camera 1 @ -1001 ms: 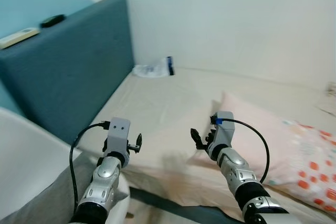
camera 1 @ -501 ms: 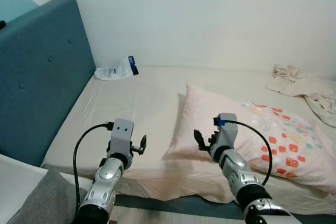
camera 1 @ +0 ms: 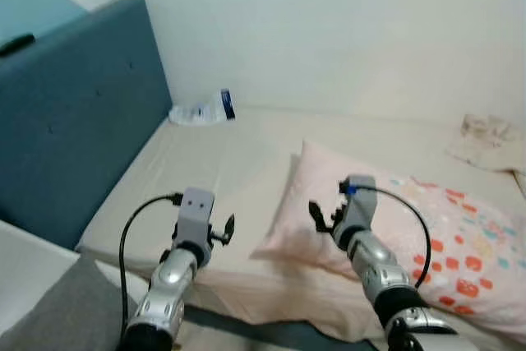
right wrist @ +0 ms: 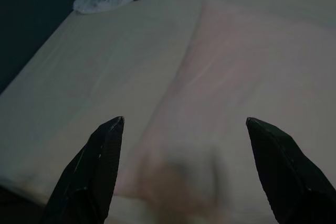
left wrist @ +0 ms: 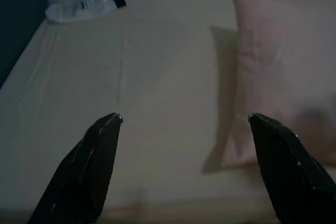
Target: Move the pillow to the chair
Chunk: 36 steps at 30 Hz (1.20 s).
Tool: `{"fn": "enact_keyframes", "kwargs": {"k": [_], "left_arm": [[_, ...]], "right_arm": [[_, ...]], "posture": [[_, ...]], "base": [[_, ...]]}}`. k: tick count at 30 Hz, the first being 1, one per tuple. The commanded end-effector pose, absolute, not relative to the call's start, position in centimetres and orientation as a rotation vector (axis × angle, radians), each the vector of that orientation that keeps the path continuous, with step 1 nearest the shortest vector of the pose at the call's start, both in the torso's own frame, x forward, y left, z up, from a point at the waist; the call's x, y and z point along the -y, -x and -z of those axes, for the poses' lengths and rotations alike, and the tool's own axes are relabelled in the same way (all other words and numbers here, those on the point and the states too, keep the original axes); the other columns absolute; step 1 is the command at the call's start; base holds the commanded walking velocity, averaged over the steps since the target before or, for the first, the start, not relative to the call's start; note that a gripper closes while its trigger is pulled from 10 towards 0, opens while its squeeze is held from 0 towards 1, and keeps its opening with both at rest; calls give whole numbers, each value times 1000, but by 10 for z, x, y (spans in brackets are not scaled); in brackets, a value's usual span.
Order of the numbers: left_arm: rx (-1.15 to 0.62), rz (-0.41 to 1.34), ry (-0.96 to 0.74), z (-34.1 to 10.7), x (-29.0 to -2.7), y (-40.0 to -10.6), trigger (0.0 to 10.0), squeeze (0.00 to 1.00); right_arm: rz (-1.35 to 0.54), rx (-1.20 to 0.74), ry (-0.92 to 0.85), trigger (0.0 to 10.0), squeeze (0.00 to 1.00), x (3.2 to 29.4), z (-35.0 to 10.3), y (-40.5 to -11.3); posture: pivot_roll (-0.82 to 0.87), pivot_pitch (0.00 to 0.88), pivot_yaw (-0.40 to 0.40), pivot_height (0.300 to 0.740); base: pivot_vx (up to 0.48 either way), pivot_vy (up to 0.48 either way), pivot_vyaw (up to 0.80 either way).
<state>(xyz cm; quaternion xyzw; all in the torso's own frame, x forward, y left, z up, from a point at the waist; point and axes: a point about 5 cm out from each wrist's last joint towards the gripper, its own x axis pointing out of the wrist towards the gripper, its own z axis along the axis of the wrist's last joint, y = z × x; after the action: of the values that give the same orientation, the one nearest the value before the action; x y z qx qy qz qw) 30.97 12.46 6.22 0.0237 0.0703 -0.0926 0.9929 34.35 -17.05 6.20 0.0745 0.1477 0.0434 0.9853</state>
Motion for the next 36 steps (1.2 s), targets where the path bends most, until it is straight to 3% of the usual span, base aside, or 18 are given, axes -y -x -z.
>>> {"fn": "enact_keyframes", "kwargs": {"k": [1, 6, 29, 36], "left_arm": [[-160, 183, -51, -59, -127, -307, 10000, 0], [-160, 182, -49, -59, -127, -307, 10000, 0], [-146, 127, -29, -64, -131, -311, 10000, 0], [-143, 158, -41, -65, -129, -312, 10000, 0]], "right_arm": [[-86, -314, -154, 10000, 0, 168, -57, -341], [-83, -318, -151, 10000, 0, 168, -56, -340], [-61, -327, -160, 10000, 0, 170, -54, -339], [-52, -328, -158, 10000, 0, 170, -55, -340]], "posture": [[-19, 19, 12, 740], [-18, 26, 13, 740], [-18, 35, 21, 740], [-18, 33, 22, 740]], "base": [[0, -480, 0], [0, -480, 0], [0, 0, -768], [0, 0, 0]]}}
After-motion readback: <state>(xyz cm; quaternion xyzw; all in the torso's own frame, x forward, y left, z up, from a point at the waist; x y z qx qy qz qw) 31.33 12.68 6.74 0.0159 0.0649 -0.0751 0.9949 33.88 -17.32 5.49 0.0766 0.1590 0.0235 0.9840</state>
